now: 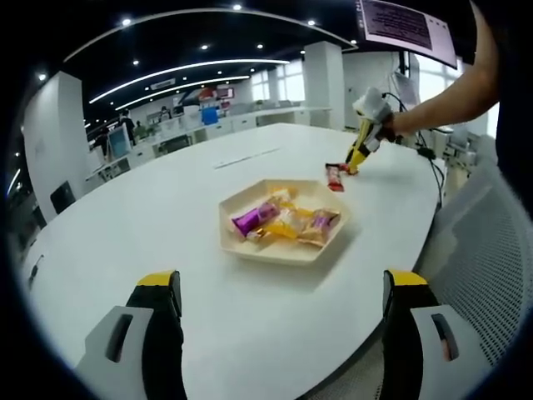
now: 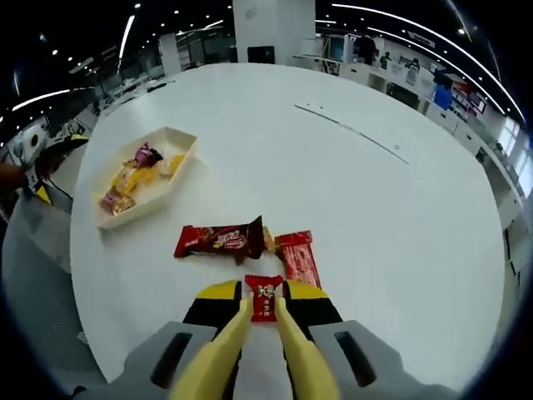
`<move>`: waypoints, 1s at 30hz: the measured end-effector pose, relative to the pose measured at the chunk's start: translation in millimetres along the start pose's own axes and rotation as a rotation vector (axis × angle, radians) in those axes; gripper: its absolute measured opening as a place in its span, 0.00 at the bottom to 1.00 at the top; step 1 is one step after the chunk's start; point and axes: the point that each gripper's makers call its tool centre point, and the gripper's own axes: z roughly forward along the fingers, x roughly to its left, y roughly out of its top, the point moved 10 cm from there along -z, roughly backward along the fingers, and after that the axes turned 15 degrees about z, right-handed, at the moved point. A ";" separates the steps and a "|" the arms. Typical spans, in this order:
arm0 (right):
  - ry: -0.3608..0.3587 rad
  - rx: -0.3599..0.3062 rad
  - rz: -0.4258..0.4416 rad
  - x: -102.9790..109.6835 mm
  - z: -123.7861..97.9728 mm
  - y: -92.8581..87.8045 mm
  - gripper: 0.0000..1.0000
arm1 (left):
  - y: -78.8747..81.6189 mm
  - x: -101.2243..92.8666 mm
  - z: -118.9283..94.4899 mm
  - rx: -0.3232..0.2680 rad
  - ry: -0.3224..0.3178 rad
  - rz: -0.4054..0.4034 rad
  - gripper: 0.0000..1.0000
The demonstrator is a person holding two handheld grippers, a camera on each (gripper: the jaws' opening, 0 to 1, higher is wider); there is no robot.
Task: Place the target food into the container with the food tongs after gripping and lifting it, then release it inside without dropping or visibly crushing the food.
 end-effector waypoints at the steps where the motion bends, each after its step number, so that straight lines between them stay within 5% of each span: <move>1: 0.002 0.002 0.000 0.4 -0.9 0.8 0.18 | -0.1 0.0 0.0 0.000 0.000 0.000 0.97; 19: -0.013 -0.018 -0.032 7.7 -27.9 37.3 0.19 | 0.7 0.4 -0.9 -0.012 0.003 -0.005 0.97; 30: 0.013 -0.032 -0.072 25.8 -25.8 53.8 0.19 | 0.6 0.4 -1.0 -0.017 0.002 -0.004 0.97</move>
